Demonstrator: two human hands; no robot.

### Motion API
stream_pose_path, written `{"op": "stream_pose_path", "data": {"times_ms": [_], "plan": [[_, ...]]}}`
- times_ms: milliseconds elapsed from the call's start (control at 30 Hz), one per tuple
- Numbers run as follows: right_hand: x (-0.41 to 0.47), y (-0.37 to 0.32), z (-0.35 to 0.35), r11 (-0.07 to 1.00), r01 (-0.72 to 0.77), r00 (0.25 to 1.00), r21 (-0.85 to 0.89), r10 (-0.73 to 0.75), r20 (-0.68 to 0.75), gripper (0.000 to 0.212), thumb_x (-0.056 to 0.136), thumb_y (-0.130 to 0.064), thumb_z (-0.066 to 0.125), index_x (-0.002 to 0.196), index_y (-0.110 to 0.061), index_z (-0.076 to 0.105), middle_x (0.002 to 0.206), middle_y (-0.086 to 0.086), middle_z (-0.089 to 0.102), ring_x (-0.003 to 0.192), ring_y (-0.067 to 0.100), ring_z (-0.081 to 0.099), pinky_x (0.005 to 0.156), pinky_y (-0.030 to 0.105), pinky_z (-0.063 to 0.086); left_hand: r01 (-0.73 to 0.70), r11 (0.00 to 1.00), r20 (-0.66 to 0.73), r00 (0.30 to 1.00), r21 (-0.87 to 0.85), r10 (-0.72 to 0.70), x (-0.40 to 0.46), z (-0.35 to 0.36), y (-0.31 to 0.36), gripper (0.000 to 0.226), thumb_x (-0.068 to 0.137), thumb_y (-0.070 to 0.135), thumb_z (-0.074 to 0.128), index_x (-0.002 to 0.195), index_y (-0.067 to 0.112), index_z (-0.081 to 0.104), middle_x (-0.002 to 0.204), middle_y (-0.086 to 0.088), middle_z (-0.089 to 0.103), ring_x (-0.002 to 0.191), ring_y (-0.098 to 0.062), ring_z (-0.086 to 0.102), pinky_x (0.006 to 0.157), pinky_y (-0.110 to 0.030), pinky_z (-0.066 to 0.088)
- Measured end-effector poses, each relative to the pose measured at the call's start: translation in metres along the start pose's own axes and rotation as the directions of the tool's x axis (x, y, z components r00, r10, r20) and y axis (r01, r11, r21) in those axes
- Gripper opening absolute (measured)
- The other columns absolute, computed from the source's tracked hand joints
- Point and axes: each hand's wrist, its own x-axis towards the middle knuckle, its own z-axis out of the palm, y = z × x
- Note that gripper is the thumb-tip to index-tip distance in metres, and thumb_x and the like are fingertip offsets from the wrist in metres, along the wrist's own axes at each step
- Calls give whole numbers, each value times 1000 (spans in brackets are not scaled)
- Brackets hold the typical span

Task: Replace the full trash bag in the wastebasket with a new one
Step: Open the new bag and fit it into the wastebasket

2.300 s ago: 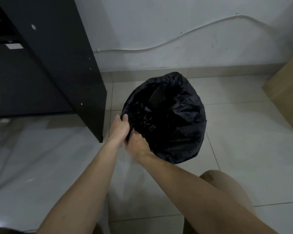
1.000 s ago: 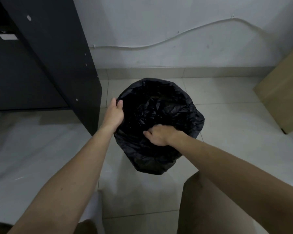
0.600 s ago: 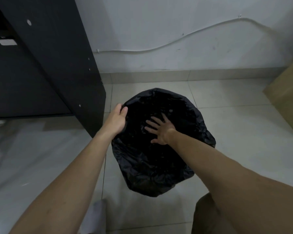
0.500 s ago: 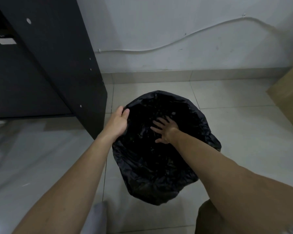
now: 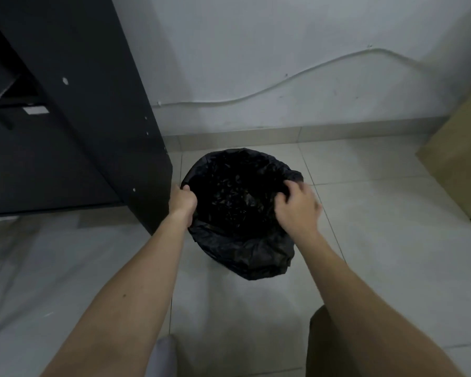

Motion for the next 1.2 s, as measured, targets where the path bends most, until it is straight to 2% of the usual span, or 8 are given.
{"op": "stream_pose_path", "data": {"times_ms": [100,200,367,533,700,867,1033,1200], "plan": [[-31,33,0,764,-521,851,379,495,173,48,94,-39,40,135,-17,51,147,11,42,130,34,44,106,50,36,76,989,-59,996,128,-69,-7,-5,1,68,103,56,31,155,12,32,156,-14,36,139,-36,38,111,-46,33],[-62,47,12,286,-795,582,536,612,536,44,101,-35,40,136,-10,51,140,10,50,120,35,50,94,44,41,156,960,-192,975,233,-112,-31,-19,-18,88,91,76,20,154,16,32,157,-16,27,139,-40,30,113,-53,26],[-78,45,29,-34,-841,467,540,458,756,37,100,-29,56,132,-12,57,126,9,64,107,27,64,94,42,52,461,733,246,887,-500,-390,-92,-9,-82,63,101,58,41,142,12,46,126,-16,58,108,-31,58,87,-39,49],[-74,41,41,-137,-812,471,567,420,775,27,101,-16,55,126,-8,60,120,10,68,96,24,66,69,36,54,491,556,408,870,-671,-276,-87,-5,-84,20,105,20,48,109,7,63,112,-10,63,97,-26,62,75,-39,53],[-54,50,48,-481,-656,459,581,358,814,39,109,-15,36,145,-4,45,147,16,50,130,31,52,95,40,47,515,292,445,852,-806,-275,-72,-10,-92,29,108,10,33,114,0,60,135,-18,59,97,-34,62,82,-45,52],[-61,42,50,-471,-628,504,619,360,785,45,106,-28,43,147,-8,45,148,13,49,131,31,50,103,42,47,503,194,468,860,-842,-202,-76,-1,-100,38,106,31,43,130,5,56,135,-23,57,121,-41,57,93,-56,49],[-72,46,50,-400,-652,509,645,400,762,42,108,-18,36,148,-8,43,147,17,50,128,35,52,109,47,43,486,278,403,863,-829,-304,-79,-2,-105,28,108,15,38,102,7,64,135,-16,58,109,-32,60,97,-44,48],[-63,35,38,-286,-703,509,652,438,741,41,105,-25,47,144,-11,49,143,11,55,126,29,55,109,44,43,482,447,331,866,-753,-375,-80,-2,-102,30,107,22,38,126,18,61,127,-4,62,101,-18,58,102,-33,36]]}}
